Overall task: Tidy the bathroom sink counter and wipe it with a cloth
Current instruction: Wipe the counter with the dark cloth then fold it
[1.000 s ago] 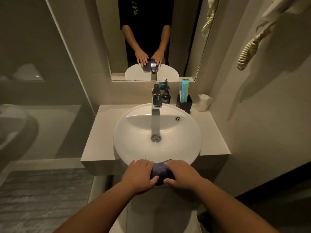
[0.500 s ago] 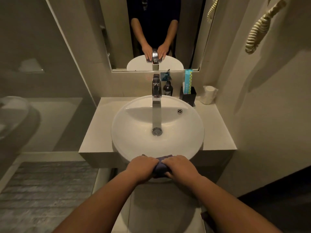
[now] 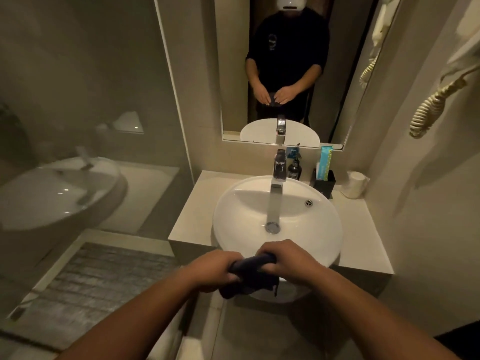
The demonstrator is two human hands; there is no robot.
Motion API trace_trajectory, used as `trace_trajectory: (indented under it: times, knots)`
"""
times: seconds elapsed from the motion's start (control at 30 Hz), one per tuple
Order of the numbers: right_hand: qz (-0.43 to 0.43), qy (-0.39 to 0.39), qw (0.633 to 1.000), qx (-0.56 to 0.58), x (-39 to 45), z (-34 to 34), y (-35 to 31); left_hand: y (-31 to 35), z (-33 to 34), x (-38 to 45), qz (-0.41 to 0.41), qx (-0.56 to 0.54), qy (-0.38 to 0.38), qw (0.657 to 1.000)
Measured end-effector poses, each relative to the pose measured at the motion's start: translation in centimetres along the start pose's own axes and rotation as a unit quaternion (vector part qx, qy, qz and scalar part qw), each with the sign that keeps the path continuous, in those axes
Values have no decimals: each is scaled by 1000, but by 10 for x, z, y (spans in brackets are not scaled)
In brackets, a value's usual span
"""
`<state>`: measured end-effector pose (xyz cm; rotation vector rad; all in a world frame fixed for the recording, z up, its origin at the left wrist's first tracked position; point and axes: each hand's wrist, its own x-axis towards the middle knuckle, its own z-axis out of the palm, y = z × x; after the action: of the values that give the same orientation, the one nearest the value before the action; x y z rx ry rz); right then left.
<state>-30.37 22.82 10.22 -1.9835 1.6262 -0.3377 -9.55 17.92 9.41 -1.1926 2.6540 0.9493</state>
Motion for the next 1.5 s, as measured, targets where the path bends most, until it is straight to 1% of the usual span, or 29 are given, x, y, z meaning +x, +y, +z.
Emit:
trace_trajectory:
  times: [0.13,0.23,0.37,0.43,0.5,0.57,0.63,0.7,0.73,0.8,0.9,0.97,1.03,1.13,1.2,1.33,1.4,1.47,1.5]
  knots:
    - [0,-25,999,31,48,-4,-7,-27,-25,8,-8,-65,-2,998]
    - [7,-29,999,44,94,-5,-7,-55,-42,32,-10,-59,2,998]
    - [28,-4,997,78,169,-3,4,-108,-78,81,-19,-54,23,998]
    - [70,33,990,118,204,-3,17,-138,-98,109,-33,-56,45,997]
    - [131,109,973,153,236,-5,37,-169,-119,139,-67,-72,78,992]
    - [199,195,944,180,264,-7,59,-198,-139,170,-109,-96,133,980]
    - [258,253,917,170,288,-9,78,-219,-158,200,-145,-119,200,962]
    - [286,282,907,125,311,-7,94,-236,-174,232,-167,-138,251,944]
    - [284,284,911,88,319,-5,99,-242,-181,244,-171,-141,272,936]
    - [270,263,926,-1,338,4,113,-257,-190,277,-174,-131,308,926]
    - [254,186,941,-121,356,24,132,-276,-192,315,-180,-123,352,910]
    - [257,151,940,-168,359,37,140,-285,-189,334,-193,-107,367,904]
    - [258,160,934,-190,361,45,146,-295,-185,349,-190,-76,375,904]
    - [259,163,930,-202,362,47,151,-305,-179,363,-163,-18,368,915]
    - [262,166,928,-207,362,48,151,-309,-178,368,-147,-2,360,921]
    - [269,154,925,-220,364,48,148,-309,-185,372,-116,18,373,920]
    - [271,155,923,-225,364,47,148,-308,-187,373,-83,31,378,922]
    - [272,155,922,-228,364,47,146,-313,-181,373,-32,59,352,934]
    - [273,157,921,-228,364,47,146,-319,-173,374,-3,87,317,944]
